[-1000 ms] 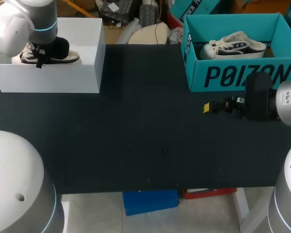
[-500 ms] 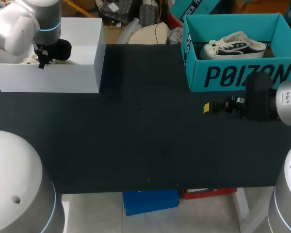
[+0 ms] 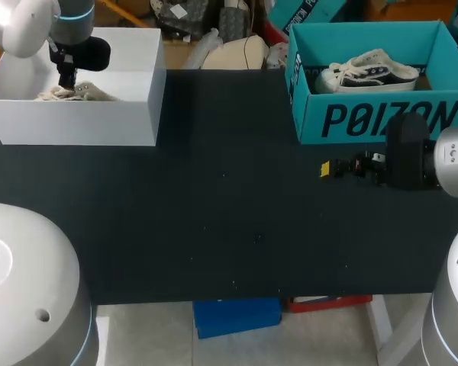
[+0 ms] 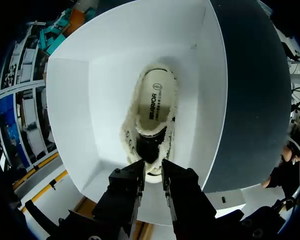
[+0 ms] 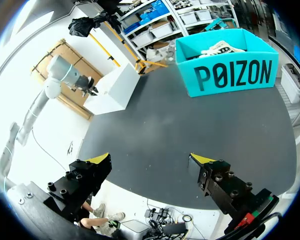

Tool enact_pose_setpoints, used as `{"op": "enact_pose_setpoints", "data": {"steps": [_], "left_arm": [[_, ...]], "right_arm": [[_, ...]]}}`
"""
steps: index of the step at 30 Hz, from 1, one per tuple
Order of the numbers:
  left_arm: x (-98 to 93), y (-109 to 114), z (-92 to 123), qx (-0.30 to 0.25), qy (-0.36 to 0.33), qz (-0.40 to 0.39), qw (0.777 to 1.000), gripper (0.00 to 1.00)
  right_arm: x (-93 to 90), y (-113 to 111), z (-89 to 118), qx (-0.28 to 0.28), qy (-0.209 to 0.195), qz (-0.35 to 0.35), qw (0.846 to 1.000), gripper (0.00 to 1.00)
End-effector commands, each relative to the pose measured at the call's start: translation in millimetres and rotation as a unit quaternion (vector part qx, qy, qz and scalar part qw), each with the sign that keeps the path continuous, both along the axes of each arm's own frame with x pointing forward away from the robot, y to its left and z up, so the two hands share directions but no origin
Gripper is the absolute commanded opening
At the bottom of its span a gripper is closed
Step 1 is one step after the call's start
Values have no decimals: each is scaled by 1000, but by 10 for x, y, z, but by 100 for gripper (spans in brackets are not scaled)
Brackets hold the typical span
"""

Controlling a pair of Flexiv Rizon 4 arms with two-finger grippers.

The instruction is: Take the shoe out of the shoebox, open the shoe tongue, remove and reinsert the insole, then place the shoe into the shoebox

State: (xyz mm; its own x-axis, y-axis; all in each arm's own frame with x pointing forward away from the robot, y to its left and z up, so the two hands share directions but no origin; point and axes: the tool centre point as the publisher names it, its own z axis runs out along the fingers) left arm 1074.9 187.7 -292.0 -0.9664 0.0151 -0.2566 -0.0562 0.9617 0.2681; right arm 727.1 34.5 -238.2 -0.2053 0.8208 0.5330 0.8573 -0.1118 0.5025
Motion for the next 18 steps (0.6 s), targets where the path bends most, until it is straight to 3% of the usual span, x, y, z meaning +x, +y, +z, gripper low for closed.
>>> {"op": "enact_pose_setpoints", "data": {"steps": [1,9,11,12,14,16,18], "left_arm": [[-119,-139,356,3,-1,21,1000,22],[-308,-557,686,-43,15,144,989,36],[-379,-703,739,-64,22,189,980,50],[-457,-824,785,-89,24,229,969,66],[-475,-919,794,-107,26,266,958,70],[-549,-1067,819,-111,24,270,956,92],[-629,-1177,801,-107,35,286,952,100]], "right_arm": [[-1,3,1,0,0,0,1000,100],[-1,3,1,0,0,0,1000,100],[-1,3,1,0,0,0,1000,100],[-1,3,1,0,0,0,1000,100],[-1,3,1,0,0,0,1000,100],[-1,3,1,0,0,0,1000,100],[-1,3,1,0,0,0,1000,100]]}}
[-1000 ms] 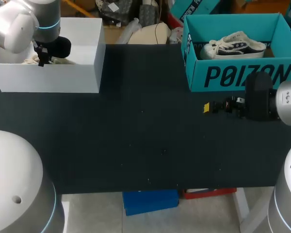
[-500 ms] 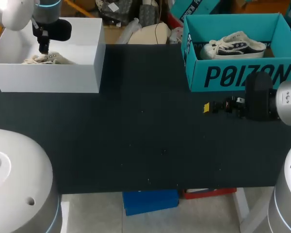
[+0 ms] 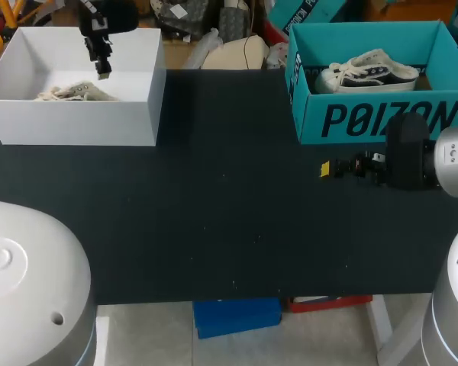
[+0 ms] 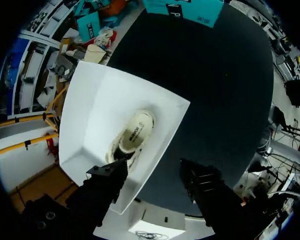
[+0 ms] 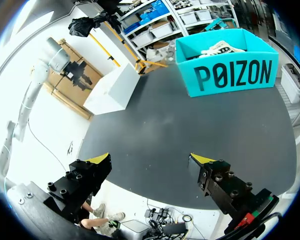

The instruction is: Take the shoe out of the shoebox, open the shoe tongue, remove and reinsert the insole, then place the shoe into the shoebox

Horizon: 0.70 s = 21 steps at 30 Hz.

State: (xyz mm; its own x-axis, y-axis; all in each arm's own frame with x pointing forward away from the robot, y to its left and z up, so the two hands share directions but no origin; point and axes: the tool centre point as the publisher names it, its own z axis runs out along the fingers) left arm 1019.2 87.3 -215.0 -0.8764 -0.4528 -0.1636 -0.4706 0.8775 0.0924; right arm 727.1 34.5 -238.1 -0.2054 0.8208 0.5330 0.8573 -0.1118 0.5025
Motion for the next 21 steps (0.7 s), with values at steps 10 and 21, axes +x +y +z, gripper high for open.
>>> {"op": "enact_pose_setpoints", "data": {"steps": [10,21], "left_arm": [[-372,-488,-278,-15,6,150,989,100],[-499,-504,-409,-55,5,206,977,100]], "right_arm": [[-1,3,1,0,0,0,1000,100],[-1,3,1,0,0,0,1000,100]]}}
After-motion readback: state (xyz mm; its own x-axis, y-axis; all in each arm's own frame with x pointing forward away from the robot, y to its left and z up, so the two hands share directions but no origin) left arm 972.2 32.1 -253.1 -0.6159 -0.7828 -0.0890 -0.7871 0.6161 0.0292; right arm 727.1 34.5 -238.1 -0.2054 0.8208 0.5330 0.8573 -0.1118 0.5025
